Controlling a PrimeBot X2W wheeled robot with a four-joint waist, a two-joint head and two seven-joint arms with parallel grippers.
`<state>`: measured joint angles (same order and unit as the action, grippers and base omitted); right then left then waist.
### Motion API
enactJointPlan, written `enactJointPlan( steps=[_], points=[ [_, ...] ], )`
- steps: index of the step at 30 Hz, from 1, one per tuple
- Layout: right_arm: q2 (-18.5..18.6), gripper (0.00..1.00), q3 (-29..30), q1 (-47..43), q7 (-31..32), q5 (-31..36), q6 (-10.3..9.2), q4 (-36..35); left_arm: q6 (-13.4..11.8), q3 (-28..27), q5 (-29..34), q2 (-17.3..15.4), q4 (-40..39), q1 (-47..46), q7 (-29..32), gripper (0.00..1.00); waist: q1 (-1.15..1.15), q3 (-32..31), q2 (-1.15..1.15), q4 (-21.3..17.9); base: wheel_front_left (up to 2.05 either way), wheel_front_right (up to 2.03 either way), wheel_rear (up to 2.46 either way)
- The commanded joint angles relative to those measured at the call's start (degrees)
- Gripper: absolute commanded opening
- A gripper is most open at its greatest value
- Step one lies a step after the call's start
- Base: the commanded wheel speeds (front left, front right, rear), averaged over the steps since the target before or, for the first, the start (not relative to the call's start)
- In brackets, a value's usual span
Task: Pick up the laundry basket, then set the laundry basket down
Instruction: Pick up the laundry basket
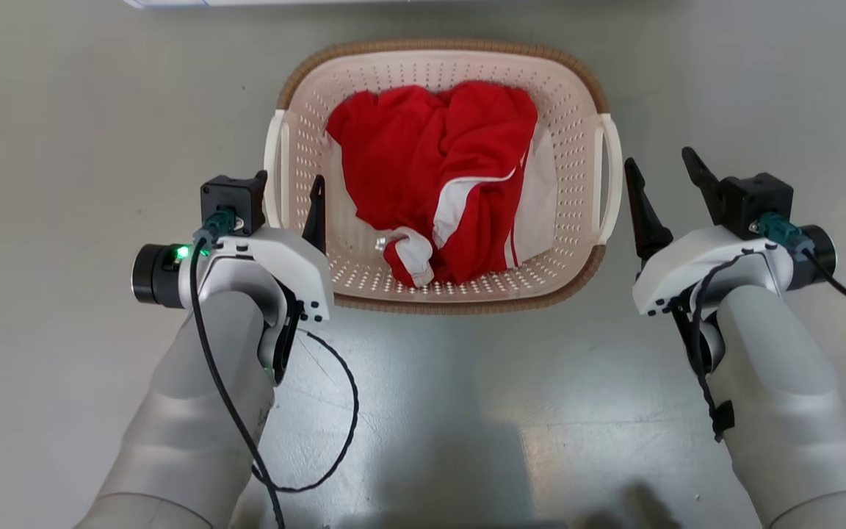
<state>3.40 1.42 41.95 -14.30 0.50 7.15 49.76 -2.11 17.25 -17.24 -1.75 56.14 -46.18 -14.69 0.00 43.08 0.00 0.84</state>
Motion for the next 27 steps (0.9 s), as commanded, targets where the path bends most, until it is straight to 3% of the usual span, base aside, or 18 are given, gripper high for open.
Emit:
enactJointPlan(
  steps=[1,13,27],
  points=[
    [-0.51,1.0,-1.34,-0.07,-0.7,0.32,0.34,-0.3,-0.75,-0.75,-0.35,-1.12,-0.01,-0.69,-0.3,1.0,0.0,1.05,0.0,-0.03,0.0,0.0,0.0],
    [-0.17,1.0,-1.4,1.75,-0.7,0.56,0.34,-0.02,-1.82,-0.96,0.09,-1.17,2.75,-4.82,-0.3,1.0,0.0,4.99,0.0,0.56,0.0,0.0,0.0],
    [-0.38,1.0,-1.6,5.97,-0.7,0.89,0.34,3.95,-1.14,-0.59,1.6,-1.15,5.6,-9.95,-0.3,1.0,0.0,9.44,0.0,0.72,0.0,0.0,0.0]
  ],
)
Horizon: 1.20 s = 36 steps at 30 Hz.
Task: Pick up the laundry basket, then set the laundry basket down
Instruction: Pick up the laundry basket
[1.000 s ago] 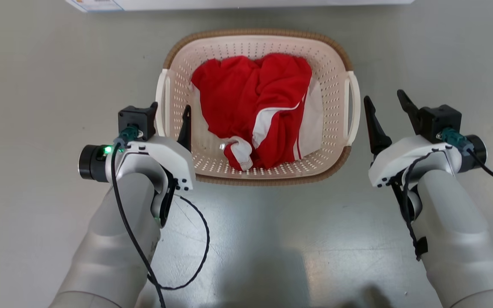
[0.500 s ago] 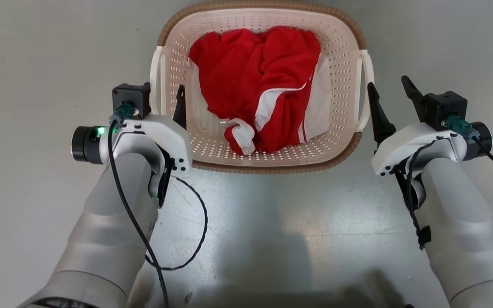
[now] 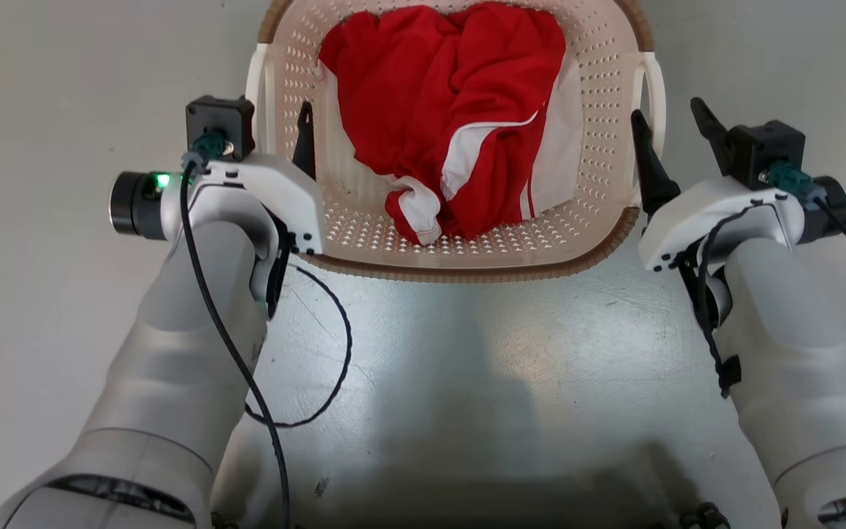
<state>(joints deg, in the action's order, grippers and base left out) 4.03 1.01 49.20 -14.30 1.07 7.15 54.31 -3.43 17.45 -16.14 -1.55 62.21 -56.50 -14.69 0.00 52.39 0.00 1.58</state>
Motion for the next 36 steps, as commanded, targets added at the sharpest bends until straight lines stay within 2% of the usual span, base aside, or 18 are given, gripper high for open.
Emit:
enactJointPlan(
  steps=[1,17,36],
  points=[
    [-1.03,1.0,-1.22,-0.77,-0.7,0.15,0.34,-0.01,0.23,-0.67,0.63,-1.35,-0.18,-0.09,-0.3,1.0,0.0,0.35,0.0,-0.02,0.0,0.0,0.0],
    [-1.14,1.0,-4.59,5.21,-0.7,-2.96,0.34,8.72,1.81,2.52,-1.45,-1.33,7.69,-5.01,-0.25,1.0,0.0,1.28,0.0,0.24,0.0,0.0,0.0],
    [-1.14,1.0,-9.92,7.09,-0.7,-7.67,0.34,12.86,1.09,7.05,-5.08,-1.33,10.09,-6.67,1.53,1.0,0.0,0.98,0.0,-0.08,0.0,0.0,0.0]
  ],
)
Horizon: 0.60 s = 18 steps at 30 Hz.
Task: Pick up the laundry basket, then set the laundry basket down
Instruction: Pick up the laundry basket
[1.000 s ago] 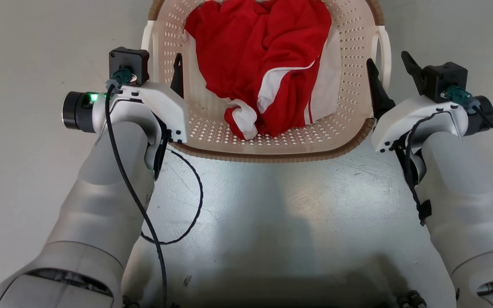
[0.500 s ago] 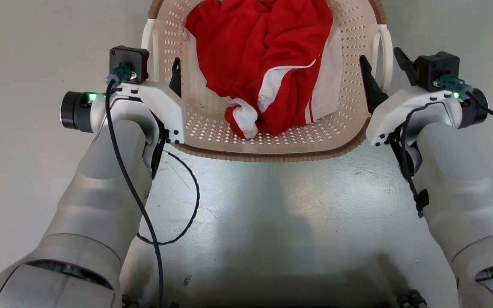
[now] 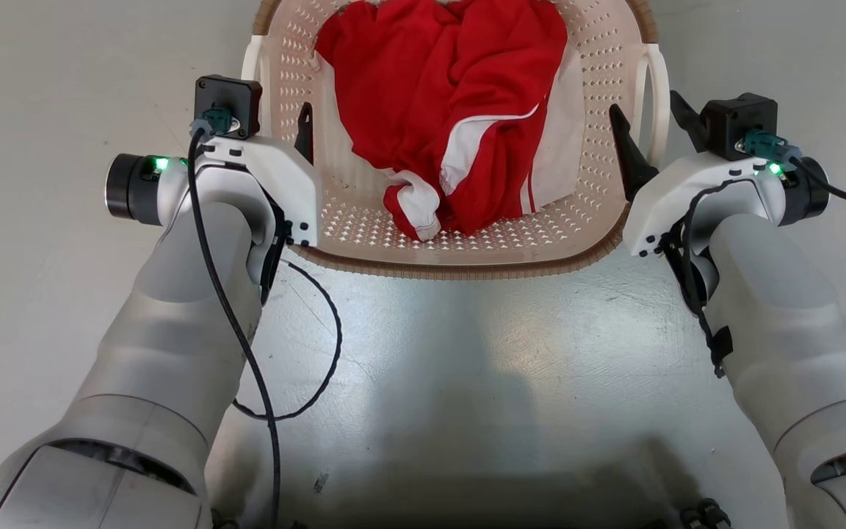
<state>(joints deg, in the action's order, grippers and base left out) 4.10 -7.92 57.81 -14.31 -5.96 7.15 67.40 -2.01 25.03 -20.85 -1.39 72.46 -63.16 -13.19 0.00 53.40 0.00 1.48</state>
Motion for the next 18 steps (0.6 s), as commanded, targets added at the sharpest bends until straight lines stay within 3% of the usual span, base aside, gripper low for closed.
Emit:
enactJointPlan(
  steps=[1,18],
  points=[
    [-1.22,1.0,-1.27,-1.46,-0.69,-1.03,0.34,0.1,-0.37,-0.3,-0.56,-1.49,-0.1,-0.01,0.14,1.0,0.0,-0.09,0.0,0.03,0.0,0.0,0.0],
    [-1.22,1.0,-5.07,-0.19,-0.69,-5.05,0.34,2.87,-1.18,2.57,-3.06,-1.49,0.5,-0.77,0.05,1.0,0.0,-0.35,0.0,-0.13,0.0,0.0,0.0]
  ],
)
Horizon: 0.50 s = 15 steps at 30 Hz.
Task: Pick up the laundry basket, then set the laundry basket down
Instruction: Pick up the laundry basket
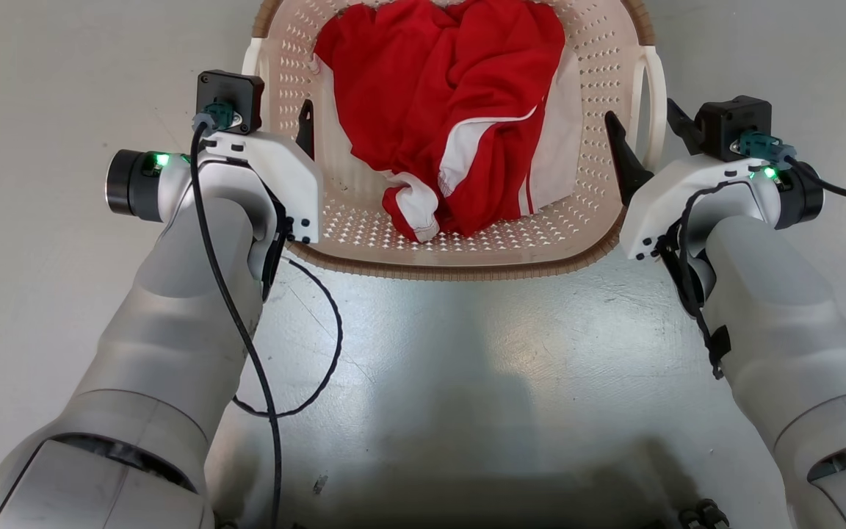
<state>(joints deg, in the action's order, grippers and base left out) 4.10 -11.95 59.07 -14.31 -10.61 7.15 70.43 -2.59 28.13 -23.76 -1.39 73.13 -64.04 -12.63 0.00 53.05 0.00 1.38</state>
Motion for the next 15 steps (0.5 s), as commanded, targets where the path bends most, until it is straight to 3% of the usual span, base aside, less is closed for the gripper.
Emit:
enactJointPlan(
  steps=[1,6,7,8,15],
  points=[
    [-1.22,1.0,-1.14,-1.4,-0.69,-0.53,0.34,-0.11,-0.64,-0.39,-0.25,-1.49,-0.13,0.1,-0.54,1.0,0.0,0.02,0.0,-0.07,0.0,0.0,0.0],
    [-1.22,1.0,-1.56,-1.2,-0.69,-1.07,0.34,0.15,-0.78,0.37,-0.82,-1.49,0.06,0.25,-0.27,0.96,0.0,0.08,0.0,-0.14,0.0,0.0,0.0],
    [-1.22,0.37,-1.9,-1.29,-0.69,-1.51,0.34,0.0,-0.56,0.66,-0.9,-1.49,0.11,0.35,0.29,0.96,0.0,0.09,0.0,-0.09,0.0,0.0,0.0],
    [-1.22,0.0,-2.15,-1.43,-0.69,-2.25,0.34,-0.45,-0.55,0.95,-0.88,-1.49,0.14,0.33,0.45,0.0,0.0,0.1,0.0,-0.06,0.0,0.0,0.0],
    [-1.22,0.0,-3.2,-1.57,0.01,-3.46,0.34,0.97,-1.97,1.75,-0.68,-1.49,0.36,0.38,-0.6,0.0,0.0,-0.54,0.0,-0.14,0.0,0.0,0.0]
  ],
)
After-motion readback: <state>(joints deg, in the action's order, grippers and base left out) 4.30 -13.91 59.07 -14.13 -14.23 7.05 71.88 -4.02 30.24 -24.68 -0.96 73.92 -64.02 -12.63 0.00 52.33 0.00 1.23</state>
